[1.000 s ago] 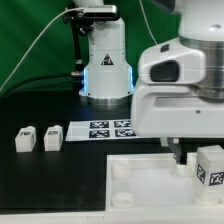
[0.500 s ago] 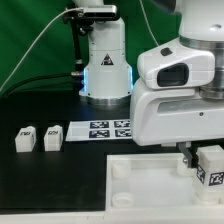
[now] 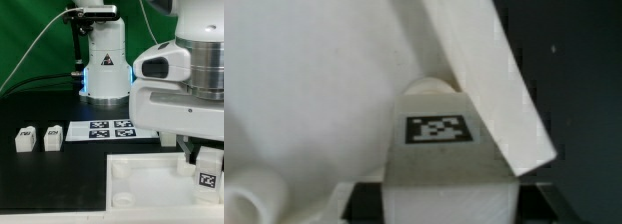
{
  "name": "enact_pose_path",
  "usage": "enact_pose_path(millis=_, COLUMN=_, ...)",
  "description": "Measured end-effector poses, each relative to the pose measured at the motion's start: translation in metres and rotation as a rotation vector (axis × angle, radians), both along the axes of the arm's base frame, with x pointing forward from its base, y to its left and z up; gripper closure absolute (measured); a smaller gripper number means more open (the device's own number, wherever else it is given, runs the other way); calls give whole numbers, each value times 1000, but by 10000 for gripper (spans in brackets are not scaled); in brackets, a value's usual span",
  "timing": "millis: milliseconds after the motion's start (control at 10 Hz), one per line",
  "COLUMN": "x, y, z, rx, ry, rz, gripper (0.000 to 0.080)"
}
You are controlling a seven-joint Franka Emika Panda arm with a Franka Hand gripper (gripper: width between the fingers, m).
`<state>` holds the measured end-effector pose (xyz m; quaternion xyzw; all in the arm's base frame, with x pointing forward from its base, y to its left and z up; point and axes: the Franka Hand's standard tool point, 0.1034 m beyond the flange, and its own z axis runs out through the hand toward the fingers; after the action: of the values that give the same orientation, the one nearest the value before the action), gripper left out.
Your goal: Assemble one leg
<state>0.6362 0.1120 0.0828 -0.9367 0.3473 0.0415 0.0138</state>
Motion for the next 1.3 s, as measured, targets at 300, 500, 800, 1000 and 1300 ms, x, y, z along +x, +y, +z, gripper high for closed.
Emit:
enact_pose_path(millis=300, x=-5, y=-2, z=0, rx=3, ry=-10, rz=-486, gripper=505)
enact_pose_path(millis=500, x=-6, y=-2, z=-1, rx=23, ry=21, rz=-783, gripper=505)
enact_pose_path(millis=800, x=-7, y=-1, z=-2, rx=26, ry=18, rz=-737, gripper=286)
enact_pose_path(millis=1000, x=-8, y=3, z=-3, rx=24, ry=-5, rz=-490, gripper=178)
enact_pose_path(millis=1300, x=-7, y=4, z=-2, rx=28, ry=-35, rz=-153, gripper=151)
